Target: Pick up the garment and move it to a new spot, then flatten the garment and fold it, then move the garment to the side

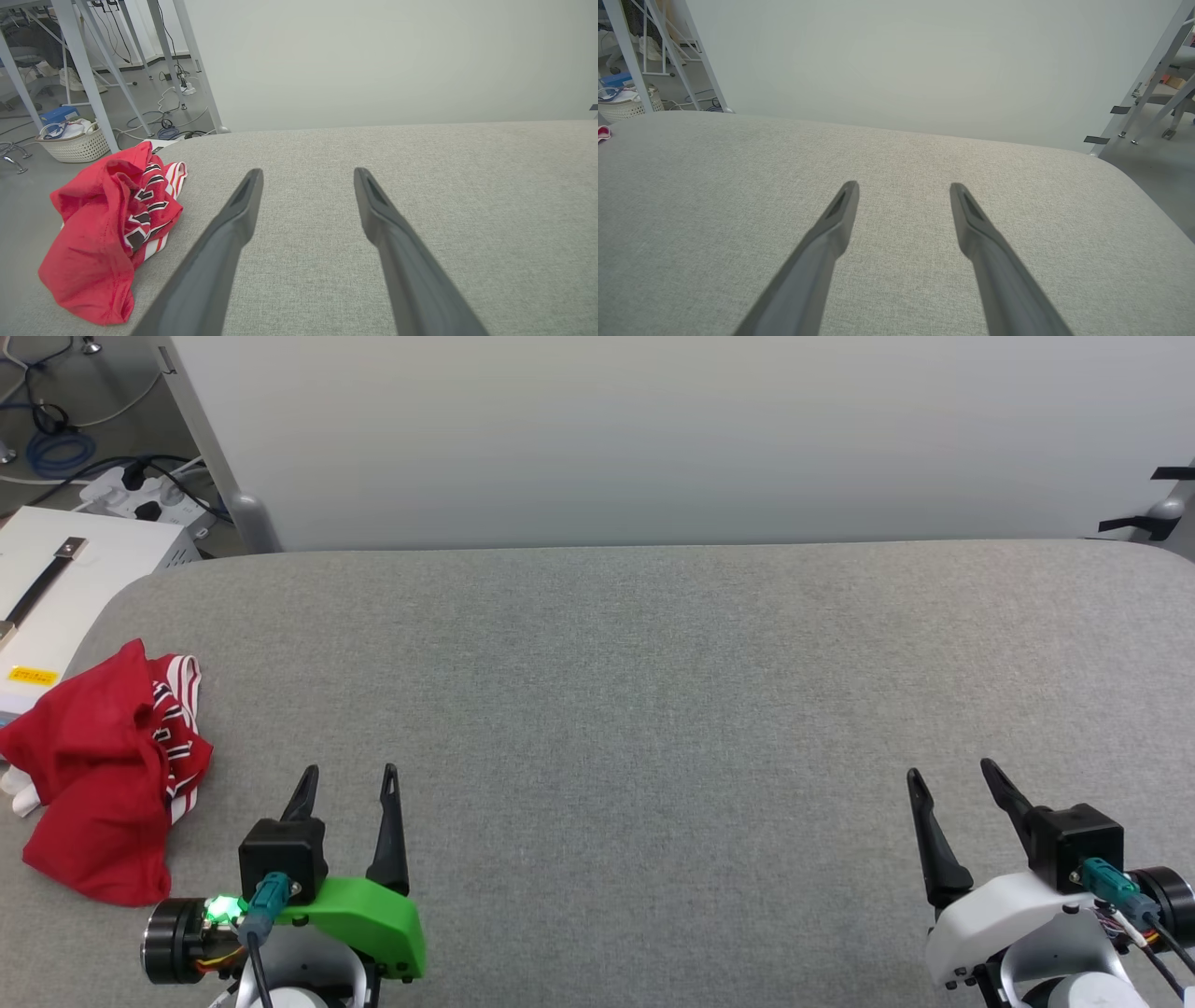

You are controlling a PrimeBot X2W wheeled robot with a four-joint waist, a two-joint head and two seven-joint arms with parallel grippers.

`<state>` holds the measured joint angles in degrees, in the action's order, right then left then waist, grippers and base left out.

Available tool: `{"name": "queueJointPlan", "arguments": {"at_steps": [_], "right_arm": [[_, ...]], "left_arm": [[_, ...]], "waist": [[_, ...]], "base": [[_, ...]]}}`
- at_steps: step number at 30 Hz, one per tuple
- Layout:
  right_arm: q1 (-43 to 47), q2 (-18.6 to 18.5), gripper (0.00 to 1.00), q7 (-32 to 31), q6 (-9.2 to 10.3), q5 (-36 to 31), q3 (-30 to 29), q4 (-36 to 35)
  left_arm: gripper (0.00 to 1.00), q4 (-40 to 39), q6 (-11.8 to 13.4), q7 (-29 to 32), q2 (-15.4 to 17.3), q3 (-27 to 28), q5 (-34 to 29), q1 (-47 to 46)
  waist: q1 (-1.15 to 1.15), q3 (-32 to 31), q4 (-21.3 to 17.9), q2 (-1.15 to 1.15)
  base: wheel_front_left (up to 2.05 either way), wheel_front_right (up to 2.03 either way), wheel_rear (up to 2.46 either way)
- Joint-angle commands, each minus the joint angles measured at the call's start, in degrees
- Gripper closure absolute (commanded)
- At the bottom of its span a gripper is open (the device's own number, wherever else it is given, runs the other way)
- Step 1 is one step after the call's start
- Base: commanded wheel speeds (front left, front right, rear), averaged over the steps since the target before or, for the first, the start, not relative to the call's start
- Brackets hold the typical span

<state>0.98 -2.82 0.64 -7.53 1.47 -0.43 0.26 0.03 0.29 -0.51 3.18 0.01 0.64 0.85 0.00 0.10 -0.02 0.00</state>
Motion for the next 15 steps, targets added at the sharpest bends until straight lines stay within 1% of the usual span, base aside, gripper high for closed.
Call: {"name": "queueJointPlan", "arguments": {"at_steps": [1,15], "right_arm": [[-0.01,-0.01,0.00,0.58,0.00,0.66,-0.40,-0.25],[0.30,-0.02,0.00,2.22,0.01,3.32,-0.97,-1.52]], "left_arm": [[0.00,-0.17,0.42,-0.53,-0.02,-0.20,0.31,-0.13],[0.00,-0.75,1.43,-2.19,-0.06,-0.64,0.65,-0.12]], "waist": [[0.00,0.02,0.00,0.00],[0.00,-0.01,0.03,0.00]], "base": [[0.00,0.00,0.00],[0.00,0.00,0.00]]}}
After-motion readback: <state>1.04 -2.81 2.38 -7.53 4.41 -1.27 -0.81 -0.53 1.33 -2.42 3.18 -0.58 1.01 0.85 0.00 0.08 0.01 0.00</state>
